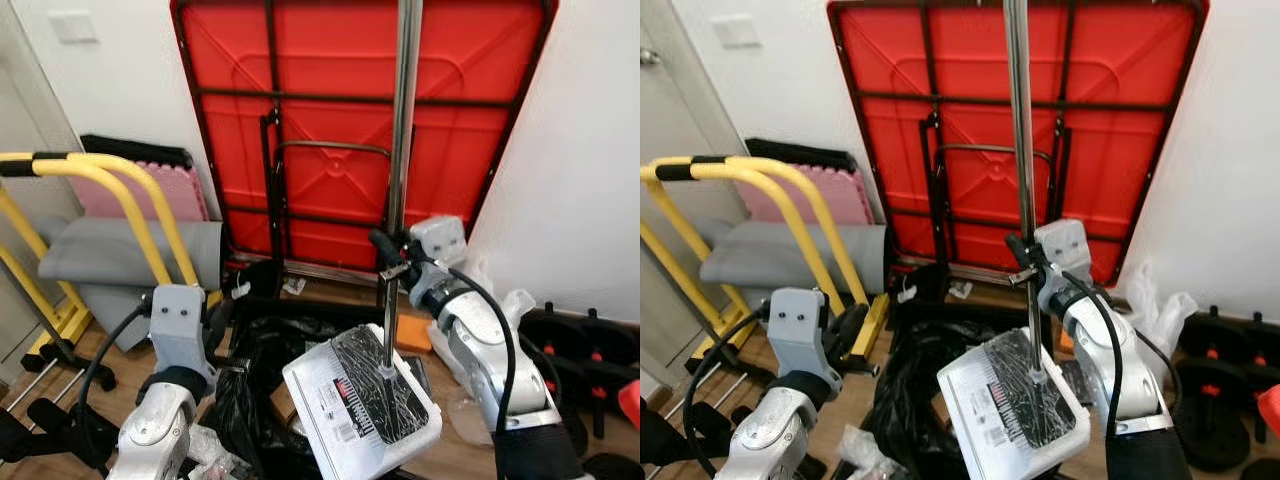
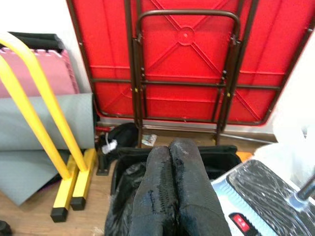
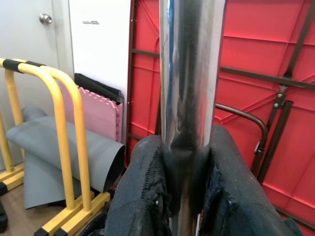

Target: Sweep floor

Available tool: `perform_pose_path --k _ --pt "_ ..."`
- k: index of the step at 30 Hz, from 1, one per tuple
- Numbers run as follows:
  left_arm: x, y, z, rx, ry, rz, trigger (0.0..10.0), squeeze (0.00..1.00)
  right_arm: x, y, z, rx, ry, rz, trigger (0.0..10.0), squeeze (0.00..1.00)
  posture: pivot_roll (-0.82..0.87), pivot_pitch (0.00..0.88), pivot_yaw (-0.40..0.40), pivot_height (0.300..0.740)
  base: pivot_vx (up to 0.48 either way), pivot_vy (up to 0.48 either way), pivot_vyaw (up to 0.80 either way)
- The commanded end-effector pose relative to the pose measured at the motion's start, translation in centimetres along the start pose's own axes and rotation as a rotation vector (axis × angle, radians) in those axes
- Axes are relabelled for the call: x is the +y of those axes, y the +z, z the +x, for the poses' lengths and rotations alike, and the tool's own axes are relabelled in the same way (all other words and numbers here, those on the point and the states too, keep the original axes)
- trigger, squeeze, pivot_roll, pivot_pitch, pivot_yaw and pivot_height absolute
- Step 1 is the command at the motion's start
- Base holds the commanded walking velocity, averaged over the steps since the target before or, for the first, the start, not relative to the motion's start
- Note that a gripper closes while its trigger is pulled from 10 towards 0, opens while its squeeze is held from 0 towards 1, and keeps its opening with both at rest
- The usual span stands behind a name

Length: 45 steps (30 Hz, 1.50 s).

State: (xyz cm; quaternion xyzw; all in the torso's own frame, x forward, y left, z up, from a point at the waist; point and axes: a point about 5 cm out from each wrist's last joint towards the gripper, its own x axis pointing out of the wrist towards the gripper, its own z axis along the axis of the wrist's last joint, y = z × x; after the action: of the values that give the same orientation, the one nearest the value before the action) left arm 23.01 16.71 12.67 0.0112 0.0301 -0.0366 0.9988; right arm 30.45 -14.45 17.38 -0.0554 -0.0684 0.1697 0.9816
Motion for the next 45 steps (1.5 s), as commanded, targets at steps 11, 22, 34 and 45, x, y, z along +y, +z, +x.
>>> perform_pose_path --k 11,22,34,45 --pt "0.2 -0.5 0.0 0.022 0.026 0.008 10.0 0.0 -0.2 1.1 0.3 -0.042 -0.028 -0.007 10.0 0.0 -0.03 0.0 0.004 0.74 0.0 0.0 0.0" --pt "0.2 -0.5 0.1 0.028 0.024 0.015 10.0 0.0 -0.3 1.2 0.7 -0.035 -0.036 -0.012 10.0 0.0 -0.03 0.0 0.004 0.74 0.0 0.0 -0.07" --pt "0.2 -0.5 0.2 0.029 0.026 0.023 10.0 0.0 -0.8 1.4 1.0 -0.041 -0.054 -0.016 10.0 0.0 -0.03 0.0 0.004 0.74 0.0 0.0 -0.16" --pt "0.1 -0.5 0.2 0.027 0.02 0.026 10.0 0.0 -0.8 1.3 1.1 -0.036 -0.059 -0.021 10.0 0.0 -0.03 0.0 0.004 0.74 0.0 0.0 0.0"
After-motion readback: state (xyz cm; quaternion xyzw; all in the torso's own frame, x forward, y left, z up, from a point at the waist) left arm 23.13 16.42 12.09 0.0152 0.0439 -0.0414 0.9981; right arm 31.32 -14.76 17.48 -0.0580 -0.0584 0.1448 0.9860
